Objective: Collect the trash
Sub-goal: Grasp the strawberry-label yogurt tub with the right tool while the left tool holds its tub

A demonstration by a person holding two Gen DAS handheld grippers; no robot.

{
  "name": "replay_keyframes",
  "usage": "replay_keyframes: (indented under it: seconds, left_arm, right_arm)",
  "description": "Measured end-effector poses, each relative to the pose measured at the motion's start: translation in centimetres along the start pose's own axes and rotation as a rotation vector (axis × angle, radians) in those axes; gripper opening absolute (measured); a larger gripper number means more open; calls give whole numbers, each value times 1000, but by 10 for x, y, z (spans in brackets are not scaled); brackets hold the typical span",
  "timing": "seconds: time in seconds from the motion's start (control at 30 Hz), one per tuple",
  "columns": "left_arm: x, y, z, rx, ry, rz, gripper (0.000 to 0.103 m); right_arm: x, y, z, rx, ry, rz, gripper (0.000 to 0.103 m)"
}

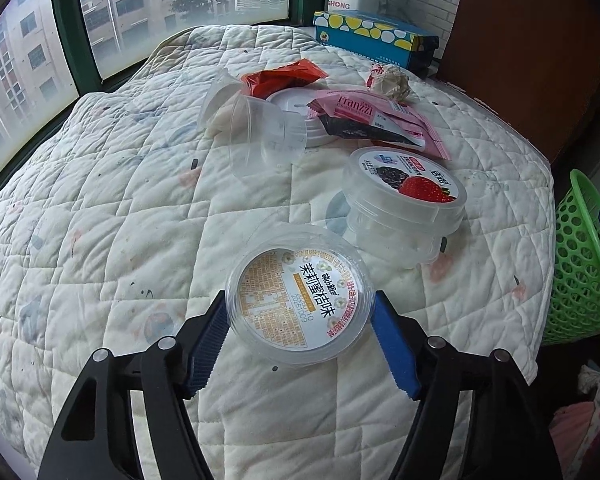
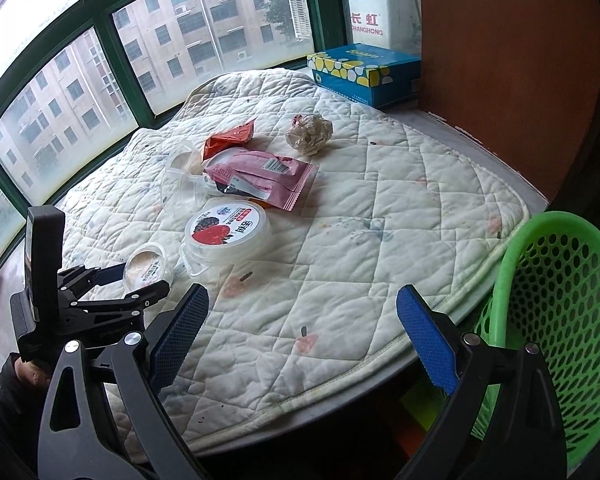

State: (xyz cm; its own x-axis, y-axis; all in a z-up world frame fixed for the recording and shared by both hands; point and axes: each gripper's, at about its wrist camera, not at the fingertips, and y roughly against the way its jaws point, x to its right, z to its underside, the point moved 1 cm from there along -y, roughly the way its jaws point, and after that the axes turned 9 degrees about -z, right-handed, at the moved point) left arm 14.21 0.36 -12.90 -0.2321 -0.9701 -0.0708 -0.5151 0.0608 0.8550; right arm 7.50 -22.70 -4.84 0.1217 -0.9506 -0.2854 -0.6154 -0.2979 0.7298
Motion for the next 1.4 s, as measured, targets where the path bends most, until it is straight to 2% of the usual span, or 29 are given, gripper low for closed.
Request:
replay_keyframes:
  seconds: [0.27,0.6,1.0,1.17,1.4]
  left_arm:
    - [-18,13,-1,31,42,-12,66]
    - [-58,50,-7,97,110,-39,66]
    - [-76,54,-5,100,143,-31,66]
    - [-73,51,-7,98,137,-29,66]
    - [-66,54,-9,104,127,-24,66]
  right_arm:
    - [-15,-21,-9,-30,39,-41,94]
    - [-36,-84,-28,-118,33,-143,94]
    - [-40,-149,-39,-203,44,-99,94]
    - [-38,-156,-38,-214,33,-107,92]
    - [-36,-140,-37,-180,31,-109,91]
